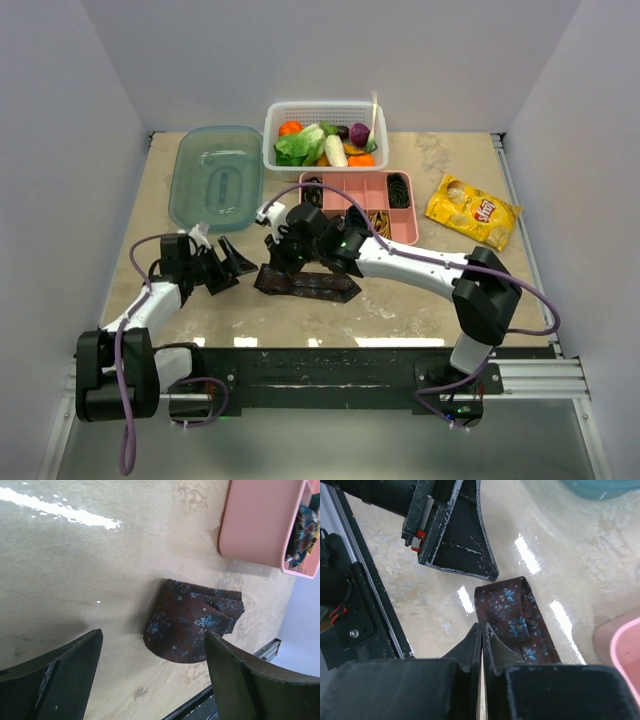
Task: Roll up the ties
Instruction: Roll the tie at the center of the board.
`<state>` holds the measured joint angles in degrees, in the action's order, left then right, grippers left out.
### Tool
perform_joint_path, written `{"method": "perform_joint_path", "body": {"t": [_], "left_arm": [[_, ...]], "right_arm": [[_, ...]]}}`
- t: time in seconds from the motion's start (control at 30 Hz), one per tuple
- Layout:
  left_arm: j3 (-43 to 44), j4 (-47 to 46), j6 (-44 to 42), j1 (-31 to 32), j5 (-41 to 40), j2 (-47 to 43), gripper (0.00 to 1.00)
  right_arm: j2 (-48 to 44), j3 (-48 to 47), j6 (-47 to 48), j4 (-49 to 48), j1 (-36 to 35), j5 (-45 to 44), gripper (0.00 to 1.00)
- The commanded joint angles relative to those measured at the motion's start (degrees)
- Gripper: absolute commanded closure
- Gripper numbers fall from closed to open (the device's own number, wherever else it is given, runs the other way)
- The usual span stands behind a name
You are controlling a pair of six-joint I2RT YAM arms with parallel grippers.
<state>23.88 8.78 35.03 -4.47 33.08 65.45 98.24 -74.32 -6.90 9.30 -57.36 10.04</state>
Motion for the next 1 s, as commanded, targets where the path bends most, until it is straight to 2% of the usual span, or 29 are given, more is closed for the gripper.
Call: {"method": "perform_joint_path", "body": {"t": [0.0, 0.3, 0.67, 0.97], "left_arm": [[-2.78, -12.72, 4.17, 0.07, 5.15, -1.2, 0.12], [-4.45, -18.0, 4.0, 0.6, 6.47, 0.55, 0.09], [-5.77, -20.81, 4.17, 6.22, 2.96, 4.51, 0.13], [-7.27, -23.89, 3.82, 8.42, 2.34, 7.23, 0.18]], "right_arm": [[3.0, 0.5, -0.75, -1.74, -0.12, 2.52, 1.0], [6.26, 1.64, -1.19, -1.57, -0.12, -1.34, 1.0], [11.53, 2.78, -1.28, -1.74, -0.12, -5.38, 1.0], [13.91, 3.13, -1.72, -2.0, -0.03, -6.62, 1.0]]}}
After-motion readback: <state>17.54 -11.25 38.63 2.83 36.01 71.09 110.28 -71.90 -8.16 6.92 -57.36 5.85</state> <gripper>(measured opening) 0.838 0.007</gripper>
